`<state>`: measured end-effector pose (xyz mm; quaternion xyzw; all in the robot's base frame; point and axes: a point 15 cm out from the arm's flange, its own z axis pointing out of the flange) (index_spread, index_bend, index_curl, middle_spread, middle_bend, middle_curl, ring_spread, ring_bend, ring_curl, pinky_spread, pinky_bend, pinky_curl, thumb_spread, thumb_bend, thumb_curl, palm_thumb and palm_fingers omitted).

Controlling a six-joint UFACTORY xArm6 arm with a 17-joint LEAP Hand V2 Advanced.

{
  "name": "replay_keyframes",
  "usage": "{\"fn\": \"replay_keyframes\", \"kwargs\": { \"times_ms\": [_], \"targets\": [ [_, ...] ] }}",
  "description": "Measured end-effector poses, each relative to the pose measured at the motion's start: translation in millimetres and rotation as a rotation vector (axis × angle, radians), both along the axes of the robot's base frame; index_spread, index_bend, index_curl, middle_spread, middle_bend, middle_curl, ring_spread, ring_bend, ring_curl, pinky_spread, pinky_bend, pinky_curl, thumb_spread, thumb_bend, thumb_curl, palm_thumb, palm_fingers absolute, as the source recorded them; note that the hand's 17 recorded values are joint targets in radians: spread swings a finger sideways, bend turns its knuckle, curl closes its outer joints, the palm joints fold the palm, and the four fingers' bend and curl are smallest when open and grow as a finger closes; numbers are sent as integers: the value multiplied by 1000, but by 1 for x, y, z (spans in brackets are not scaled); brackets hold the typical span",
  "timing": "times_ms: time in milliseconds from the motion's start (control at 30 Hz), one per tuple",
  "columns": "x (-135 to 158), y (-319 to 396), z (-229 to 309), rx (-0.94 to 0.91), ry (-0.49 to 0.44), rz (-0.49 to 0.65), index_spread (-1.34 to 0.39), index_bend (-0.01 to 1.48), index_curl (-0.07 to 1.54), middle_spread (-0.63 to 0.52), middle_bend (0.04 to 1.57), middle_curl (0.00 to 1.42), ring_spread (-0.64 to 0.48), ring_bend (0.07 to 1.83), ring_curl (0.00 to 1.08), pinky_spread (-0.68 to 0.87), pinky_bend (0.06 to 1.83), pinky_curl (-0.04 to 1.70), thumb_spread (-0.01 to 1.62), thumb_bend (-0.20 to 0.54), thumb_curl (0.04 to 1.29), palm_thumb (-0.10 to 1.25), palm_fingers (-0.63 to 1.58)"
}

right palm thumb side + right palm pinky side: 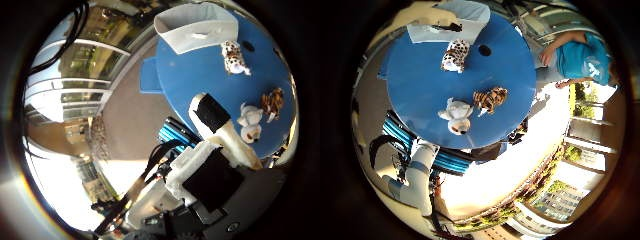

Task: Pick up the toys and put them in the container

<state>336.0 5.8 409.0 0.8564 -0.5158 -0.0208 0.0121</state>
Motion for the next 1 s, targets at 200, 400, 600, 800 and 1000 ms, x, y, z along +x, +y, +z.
{"fn": "replay_keyframes", "kwargs": {
  "times_ms": [200, 400, 600, 800, 1000],
  "targets": [
    [64, -68, -2, -4, 24, -21, -241, 166, 290, 11, 175, 310, 252, 364, 302, 422, 655, 118, 1197, -26, 369, 646, 186],
    [104, -115, -26, 5, 67, 19, -259, 179, 289, 6, 174, 315, 236, 349, 301, 406, 603, 113, 1158, -21, 389, 666, 155],
    [119, -158, -77, -87, 195, 41, -306, 175, 289, -8, 168, 314, 226, 337, 305, 389, 564, 119, 1136, -27, 398, 682, 114],
    [136, -178, -134, -136, 283, 72, -350, 173, 284, -11, 166, 311, 221, 318, 306, 371, 528, 132, 1117, -29, 398, 688, 73],
    [141, -190, -179, -156, 351, 98, -361, 176, 282, -9, 162, 305, 219, 310, 311, 365, 508, 151, 1106, -30, 395, 691, 56]
  ]
}}
